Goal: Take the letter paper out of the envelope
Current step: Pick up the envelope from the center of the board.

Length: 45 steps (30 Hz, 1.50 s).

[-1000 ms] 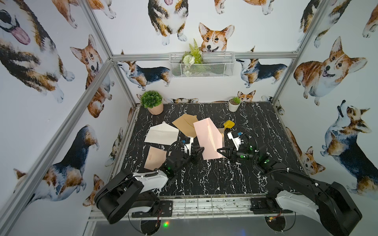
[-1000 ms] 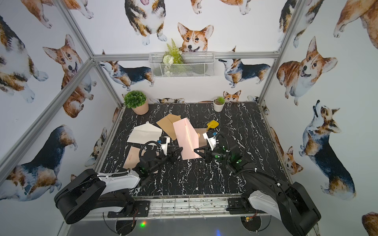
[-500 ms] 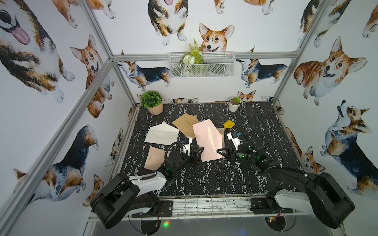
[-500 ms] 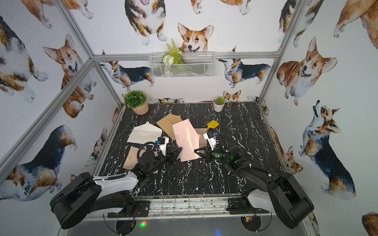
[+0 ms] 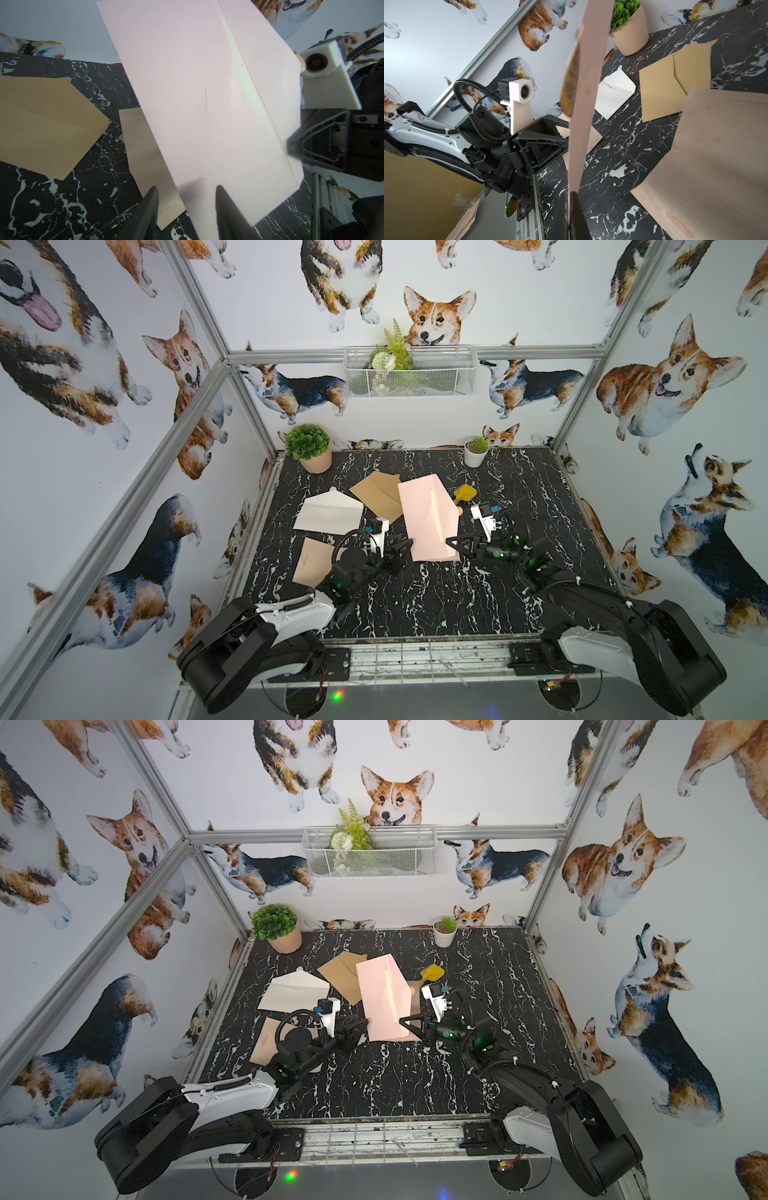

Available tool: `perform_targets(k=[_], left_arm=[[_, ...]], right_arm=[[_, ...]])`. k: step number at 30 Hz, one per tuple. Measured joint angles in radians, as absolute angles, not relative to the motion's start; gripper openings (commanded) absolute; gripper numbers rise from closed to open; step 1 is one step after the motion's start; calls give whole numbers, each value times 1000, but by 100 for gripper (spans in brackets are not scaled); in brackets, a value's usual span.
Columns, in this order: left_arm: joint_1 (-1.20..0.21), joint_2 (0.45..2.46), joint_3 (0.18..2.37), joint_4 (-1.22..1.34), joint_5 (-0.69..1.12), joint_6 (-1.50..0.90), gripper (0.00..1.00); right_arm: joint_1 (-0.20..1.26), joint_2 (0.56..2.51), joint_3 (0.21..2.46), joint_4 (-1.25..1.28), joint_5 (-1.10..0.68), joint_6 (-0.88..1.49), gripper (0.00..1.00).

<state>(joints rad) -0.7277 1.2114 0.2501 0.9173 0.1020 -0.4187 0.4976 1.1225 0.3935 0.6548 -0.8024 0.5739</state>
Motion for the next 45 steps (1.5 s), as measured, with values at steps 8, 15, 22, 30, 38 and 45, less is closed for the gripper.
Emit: perform_targets(k=[8,15,22,30,38,45], left_arm=[[-728,1226,250,912,105,-418,52],[-728,1280,253,960,173,-416,54],[-727,1300,252,989,181,-420,54],[-726,1272,250,992,175,-415,51],[-726,1245,249,989,157,-410,36],[-728,1225,241,990,176,-406,0]], right_arm=[[498,1074,394,636,-830,574,0],[511,1206,385,707,-855,616,0],[570,1330,418,797,-889,648,0],[577,1429,430,881,-890,681,0],[577,1439,427,907,-886,686,0],[577,1344,431,804,-845,636,0]])
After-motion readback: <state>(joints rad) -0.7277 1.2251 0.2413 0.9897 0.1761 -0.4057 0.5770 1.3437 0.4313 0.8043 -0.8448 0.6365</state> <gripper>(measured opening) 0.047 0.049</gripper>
